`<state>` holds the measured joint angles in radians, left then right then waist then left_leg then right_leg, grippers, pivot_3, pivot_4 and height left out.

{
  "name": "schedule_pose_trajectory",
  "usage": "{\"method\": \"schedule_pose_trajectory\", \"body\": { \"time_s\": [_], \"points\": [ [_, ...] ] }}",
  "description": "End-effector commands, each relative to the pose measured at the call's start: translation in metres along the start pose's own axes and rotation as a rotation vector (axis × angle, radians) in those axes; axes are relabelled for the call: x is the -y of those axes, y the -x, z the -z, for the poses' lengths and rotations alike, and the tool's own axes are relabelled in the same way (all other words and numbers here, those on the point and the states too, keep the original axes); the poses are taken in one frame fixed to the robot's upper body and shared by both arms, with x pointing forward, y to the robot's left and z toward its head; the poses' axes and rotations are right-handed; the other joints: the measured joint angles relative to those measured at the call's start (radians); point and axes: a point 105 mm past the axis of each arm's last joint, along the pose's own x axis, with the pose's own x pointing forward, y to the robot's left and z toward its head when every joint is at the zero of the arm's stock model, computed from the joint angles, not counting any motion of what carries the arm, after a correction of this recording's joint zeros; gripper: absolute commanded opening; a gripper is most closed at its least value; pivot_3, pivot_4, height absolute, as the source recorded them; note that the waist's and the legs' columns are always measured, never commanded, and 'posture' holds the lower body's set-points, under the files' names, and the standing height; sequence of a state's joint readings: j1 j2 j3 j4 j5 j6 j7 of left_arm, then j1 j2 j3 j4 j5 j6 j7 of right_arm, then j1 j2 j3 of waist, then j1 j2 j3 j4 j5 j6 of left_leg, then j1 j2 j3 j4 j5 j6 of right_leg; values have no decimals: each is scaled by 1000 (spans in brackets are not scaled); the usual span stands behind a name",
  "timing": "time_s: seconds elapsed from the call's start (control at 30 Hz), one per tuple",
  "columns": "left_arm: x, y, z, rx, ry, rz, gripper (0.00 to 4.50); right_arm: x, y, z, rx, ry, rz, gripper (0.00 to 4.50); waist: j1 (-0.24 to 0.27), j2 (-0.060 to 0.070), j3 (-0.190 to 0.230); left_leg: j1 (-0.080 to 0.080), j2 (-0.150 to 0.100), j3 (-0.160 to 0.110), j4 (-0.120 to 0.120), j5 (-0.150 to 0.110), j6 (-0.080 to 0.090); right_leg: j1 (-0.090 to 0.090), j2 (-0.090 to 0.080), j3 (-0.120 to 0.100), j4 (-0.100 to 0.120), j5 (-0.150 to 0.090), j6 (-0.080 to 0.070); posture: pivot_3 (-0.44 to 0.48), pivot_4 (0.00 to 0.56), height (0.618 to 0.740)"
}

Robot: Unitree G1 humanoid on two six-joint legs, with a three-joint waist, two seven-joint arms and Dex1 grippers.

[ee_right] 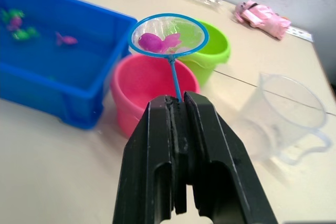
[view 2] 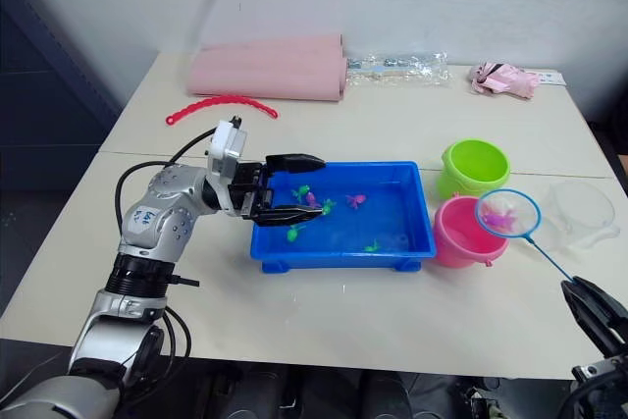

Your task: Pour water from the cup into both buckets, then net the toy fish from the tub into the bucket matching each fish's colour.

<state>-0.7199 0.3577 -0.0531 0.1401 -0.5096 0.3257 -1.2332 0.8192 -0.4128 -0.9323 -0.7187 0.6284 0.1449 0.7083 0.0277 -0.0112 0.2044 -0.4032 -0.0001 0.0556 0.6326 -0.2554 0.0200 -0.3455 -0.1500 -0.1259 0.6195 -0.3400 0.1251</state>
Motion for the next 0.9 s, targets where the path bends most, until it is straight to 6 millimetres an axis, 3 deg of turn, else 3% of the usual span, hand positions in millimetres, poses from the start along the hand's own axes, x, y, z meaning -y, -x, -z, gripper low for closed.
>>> {"method": "schedule_pose_trajectory", "body": {
  "time_s": [0.03, 0.3, 0.63, 0.9],
  "points": [
    [1, -5, -4, 3, -17, 36, 4422, -3, -1, 8, -22, 158, -16, 0, 0, 0, 0, 0, 0, 0, 0, 0, 0, 0, 0, 0, 0, 0, 0, 0, 150, 740],
    [4, -7, 5, -3, -10, 40, 4422, -1, -21, 24, -59, 387, 0, 0, -1, 0, 0, 0, 0, 3, 0, 0, -1, -2, 0, 3, 1, 0, 0, 0, 150, 740],
    [5, -8, 11, 0, -12, 18, 4422, 11, -31, 12, -7, 929, -14, 0, -1, 0, 0, 1, 0, 5, 1, 0, -1, -3, 0, 5, 2, 0, 0, 0, 150, 740],
    [4, -8, 12, 6, -14, 5, 4422, 27, -30, 2, -14, 1208, 40, 0, -1, 0, 0, 1, 0, 6, 1, 0, -1, -3, 0, 6, 2, 0, 0, 0, 150, 740]
  ]
}}
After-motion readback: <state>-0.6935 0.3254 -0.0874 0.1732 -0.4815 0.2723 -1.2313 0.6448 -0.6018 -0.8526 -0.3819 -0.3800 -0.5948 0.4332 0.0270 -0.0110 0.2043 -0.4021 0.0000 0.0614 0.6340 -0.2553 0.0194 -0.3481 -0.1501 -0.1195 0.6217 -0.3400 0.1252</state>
